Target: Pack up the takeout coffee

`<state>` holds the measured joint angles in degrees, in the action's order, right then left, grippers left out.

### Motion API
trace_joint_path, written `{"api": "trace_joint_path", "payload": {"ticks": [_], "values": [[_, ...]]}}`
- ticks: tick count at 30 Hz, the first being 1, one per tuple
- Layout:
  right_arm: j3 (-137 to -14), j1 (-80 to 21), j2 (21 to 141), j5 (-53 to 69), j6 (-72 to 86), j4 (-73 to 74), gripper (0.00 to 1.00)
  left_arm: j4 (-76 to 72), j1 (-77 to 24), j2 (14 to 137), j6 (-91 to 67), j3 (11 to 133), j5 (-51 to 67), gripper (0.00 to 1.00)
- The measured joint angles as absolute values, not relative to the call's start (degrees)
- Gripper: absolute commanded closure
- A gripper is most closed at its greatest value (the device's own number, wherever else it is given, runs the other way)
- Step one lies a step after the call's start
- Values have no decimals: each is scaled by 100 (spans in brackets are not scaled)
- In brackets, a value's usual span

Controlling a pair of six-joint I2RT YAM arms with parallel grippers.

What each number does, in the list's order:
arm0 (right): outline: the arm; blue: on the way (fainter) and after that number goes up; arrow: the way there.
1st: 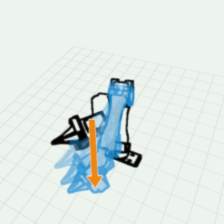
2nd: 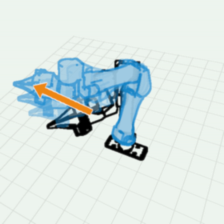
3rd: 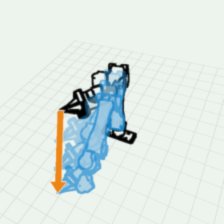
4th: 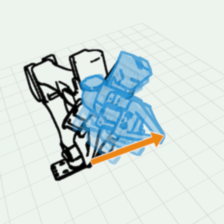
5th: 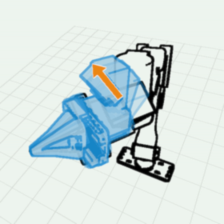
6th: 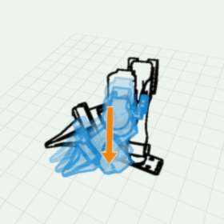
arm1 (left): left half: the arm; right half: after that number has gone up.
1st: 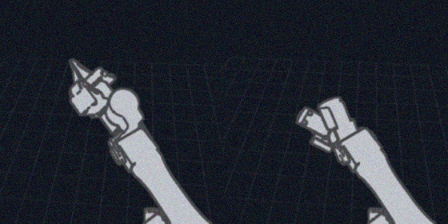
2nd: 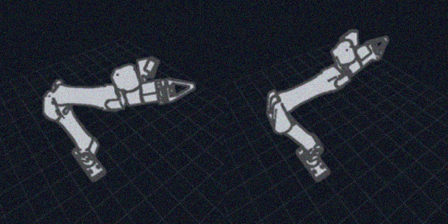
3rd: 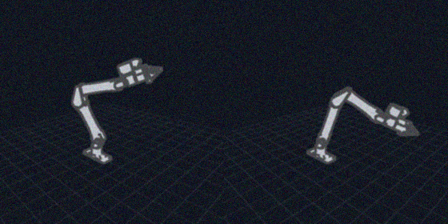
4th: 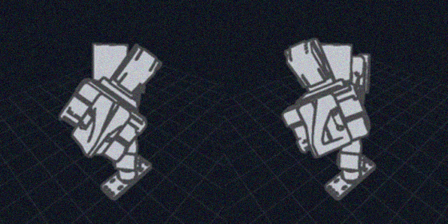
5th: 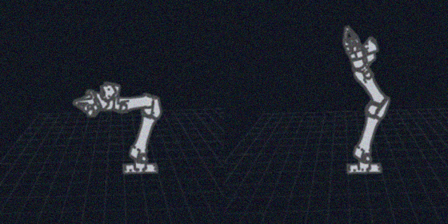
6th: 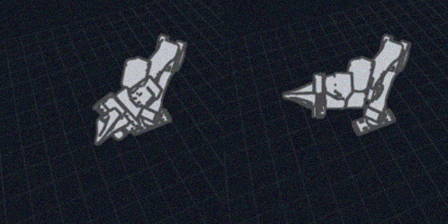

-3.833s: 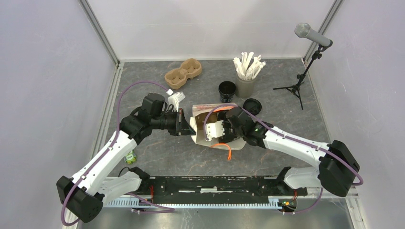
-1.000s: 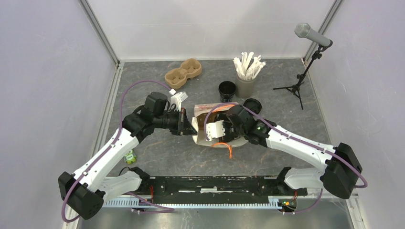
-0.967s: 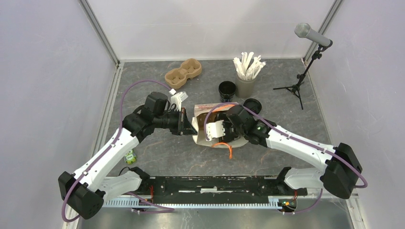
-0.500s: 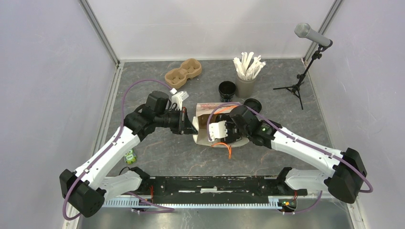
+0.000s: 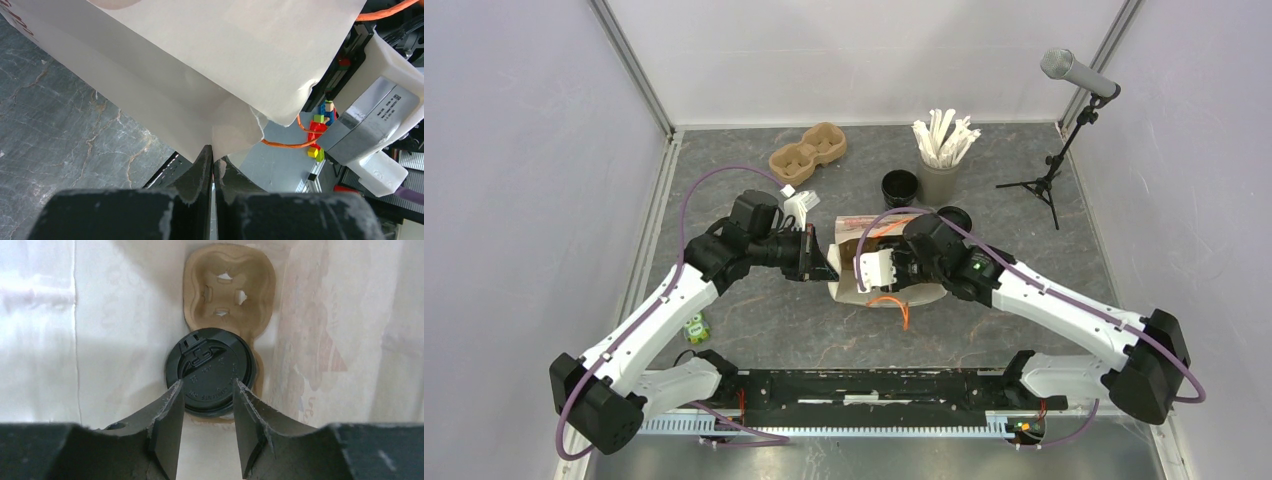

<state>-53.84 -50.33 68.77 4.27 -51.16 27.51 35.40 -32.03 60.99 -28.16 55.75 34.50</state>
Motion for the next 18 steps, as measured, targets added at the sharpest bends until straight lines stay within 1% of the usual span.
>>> {"api": "trace_joint_path", "payload": {"ticks": [6,9,18], "values": [[-5430,-5144,7131,475,-5107,2696,61,3540,-3203,6104,-2816,5577,3450,91],[-5428,-5192,7312,381,-5135,2571,61,3538,-3203,6104,-2816,5579,3452,91],[-5076,-5201,7432,-375,-5277,1743,65,3544,-3203,6104,-2814,5586,3452,92]]}}
